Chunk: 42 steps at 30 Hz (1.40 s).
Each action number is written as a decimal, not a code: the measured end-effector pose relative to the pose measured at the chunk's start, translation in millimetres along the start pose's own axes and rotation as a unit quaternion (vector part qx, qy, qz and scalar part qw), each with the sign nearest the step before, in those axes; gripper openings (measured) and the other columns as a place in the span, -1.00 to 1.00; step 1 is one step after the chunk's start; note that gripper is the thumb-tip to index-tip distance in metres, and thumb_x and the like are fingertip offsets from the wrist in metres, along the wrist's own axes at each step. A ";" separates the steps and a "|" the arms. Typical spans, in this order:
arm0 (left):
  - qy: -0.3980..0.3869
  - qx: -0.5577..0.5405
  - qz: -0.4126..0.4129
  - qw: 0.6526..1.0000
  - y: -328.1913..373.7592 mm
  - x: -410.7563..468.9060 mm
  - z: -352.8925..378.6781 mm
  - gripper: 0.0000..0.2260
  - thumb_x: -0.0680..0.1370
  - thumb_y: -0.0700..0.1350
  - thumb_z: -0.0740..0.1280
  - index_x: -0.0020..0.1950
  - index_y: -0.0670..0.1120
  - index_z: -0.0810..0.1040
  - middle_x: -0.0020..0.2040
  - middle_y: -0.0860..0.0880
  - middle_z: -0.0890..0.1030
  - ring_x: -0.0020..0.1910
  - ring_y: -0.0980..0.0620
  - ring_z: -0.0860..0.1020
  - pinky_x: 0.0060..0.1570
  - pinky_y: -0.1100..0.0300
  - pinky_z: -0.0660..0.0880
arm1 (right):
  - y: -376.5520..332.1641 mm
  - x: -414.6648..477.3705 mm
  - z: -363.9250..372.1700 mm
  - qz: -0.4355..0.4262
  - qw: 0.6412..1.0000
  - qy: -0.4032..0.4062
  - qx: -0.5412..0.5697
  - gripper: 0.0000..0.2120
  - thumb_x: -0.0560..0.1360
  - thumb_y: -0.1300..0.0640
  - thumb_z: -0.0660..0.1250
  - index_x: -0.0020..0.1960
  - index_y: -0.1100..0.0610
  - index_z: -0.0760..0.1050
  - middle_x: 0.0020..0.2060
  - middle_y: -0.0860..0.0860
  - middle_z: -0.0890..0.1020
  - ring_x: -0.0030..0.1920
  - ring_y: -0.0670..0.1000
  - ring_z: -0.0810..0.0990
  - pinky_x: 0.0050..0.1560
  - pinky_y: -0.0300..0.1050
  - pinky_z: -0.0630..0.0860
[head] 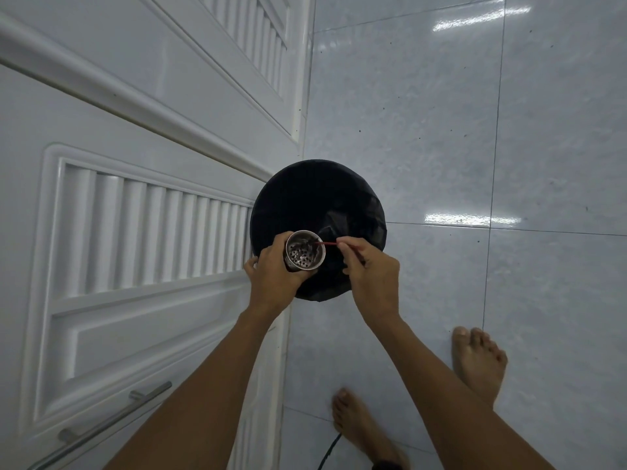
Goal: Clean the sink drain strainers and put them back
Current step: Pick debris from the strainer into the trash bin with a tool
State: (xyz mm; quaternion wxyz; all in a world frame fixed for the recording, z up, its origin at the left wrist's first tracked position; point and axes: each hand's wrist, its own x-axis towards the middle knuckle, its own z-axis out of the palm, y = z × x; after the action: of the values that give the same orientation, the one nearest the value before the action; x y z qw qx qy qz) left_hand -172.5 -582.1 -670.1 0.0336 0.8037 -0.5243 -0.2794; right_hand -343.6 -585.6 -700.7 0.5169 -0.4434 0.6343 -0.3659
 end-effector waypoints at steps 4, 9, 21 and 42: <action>0.015 -0.004 0.016 1.000 1.4 0.3 2.6 -0.38 0.43 0.18 0.54 0.41 0.15 0.37 0.23 0.15 0.59 0.28 0.09 0.50 0.38 0.00 0.18 | -5.9 -4.6 7.7 -0.006 0.999 -0.031 0.013 -0.81 0.60 0.08 0.36 0.18 0.05 0.66 0.02 -0.11 0.71 0.01 -0.16 0.67 0.05 -0.09 0.67; 0.037 0.015 0.019 0.999 4.1 3.6 3.9 -0.39 0.44 0.18 0.52 0.42 0.12 0.39 0.25 0.11 0.59 0.30 0.06 0.50 0.43 -0.06 0.20 | -8.8 -3.6 8.2 -0.044 0.995 -0.077 -0.043 -0.80 0.60 0.08 0.35 0.18 0.07 0.66 0.03 -0.03 0.72 0.02 -0.08 0.68 0.11 -0.08 0.65; 0.034 0.149 0.079 0.985 -2.7 6.9 -3.3 -0.42 0.47 0.17 0.49 0.45 0.11 0.45 0.33 0.09 0.53 0.34 0.01 0.45 0.38 -0.05 0.15 | 9.7 -4.1 1.2 -0.096 0.980 -0.082 -0.157 -0.83 0.61 0.13 0.34 0.15 0.11 0.65 0.01 0.04 0.72 0.01 0.05 0.67 0.15 -0.24 0.48; -0.062 0.106 0.020 0.992 -13.6 31.7 -17.5 -0.32 0.41 0.34 0.45 0.46 0.17 0.37 0.29 0.07 0.55 0.32 0.02 0.46 0.40 -0.09 0.14 | 11.9 -2.3 9.3 -0.074 0.990 -0.022 -0.114 -0.81 0.60 0.15 0.37 0.19 0.09 0.64 0.02 -0.01 0.71 0.01 -0.07 0.64 0.18 -0.34 0.46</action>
State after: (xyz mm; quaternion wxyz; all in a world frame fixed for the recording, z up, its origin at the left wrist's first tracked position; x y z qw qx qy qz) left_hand -143.5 -607.5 -673.1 -0.0787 0.7730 -0.5683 -0.2708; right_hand -336.5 -579.5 -712.7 0.4482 -0.5531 0.6256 -0.3192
